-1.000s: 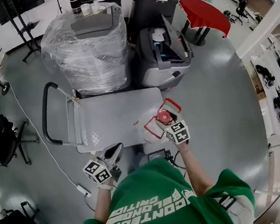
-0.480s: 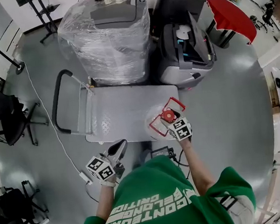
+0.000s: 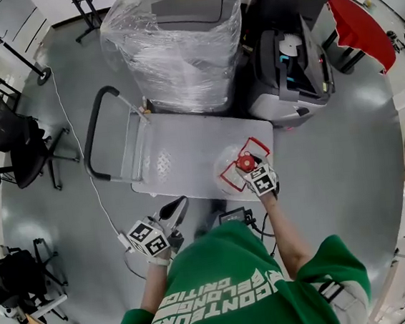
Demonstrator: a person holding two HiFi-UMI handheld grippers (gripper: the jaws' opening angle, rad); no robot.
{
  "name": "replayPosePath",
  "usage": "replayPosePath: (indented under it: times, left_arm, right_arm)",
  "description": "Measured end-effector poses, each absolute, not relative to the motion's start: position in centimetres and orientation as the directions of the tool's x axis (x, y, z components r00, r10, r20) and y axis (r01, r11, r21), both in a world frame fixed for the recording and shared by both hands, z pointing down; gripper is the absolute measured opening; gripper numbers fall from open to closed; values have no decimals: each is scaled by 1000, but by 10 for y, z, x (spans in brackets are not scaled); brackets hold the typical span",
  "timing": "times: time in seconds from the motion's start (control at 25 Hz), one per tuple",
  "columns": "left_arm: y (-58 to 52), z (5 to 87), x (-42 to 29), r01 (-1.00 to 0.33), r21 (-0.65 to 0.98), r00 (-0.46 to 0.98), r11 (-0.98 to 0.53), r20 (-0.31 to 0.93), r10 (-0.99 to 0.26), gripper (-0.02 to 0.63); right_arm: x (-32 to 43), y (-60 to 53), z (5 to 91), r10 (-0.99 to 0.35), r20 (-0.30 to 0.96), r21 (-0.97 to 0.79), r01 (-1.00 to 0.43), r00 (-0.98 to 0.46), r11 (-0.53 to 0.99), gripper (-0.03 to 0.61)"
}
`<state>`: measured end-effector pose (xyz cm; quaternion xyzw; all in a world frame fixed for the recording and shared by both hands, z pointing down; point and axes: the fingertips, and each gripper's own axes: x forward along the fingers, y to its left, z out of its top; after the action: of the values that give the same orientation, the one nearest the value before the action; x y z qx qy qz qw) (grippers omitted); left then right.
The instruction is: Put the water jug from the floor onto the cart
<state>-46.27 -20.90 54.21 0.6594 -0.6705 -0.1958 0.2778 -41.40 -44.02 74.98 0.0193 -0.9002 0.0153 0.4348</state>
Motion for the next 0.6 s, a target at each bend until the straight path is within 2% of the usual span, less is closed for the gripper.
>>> replayPosePath:
  times: [0.6]
  left_arm:
    - [-232,543,-481,-761,632,-69,149,150,-986,14]
  right_arm:
    - [-433,-458,818,59,871,-27,71,-487,997,298]
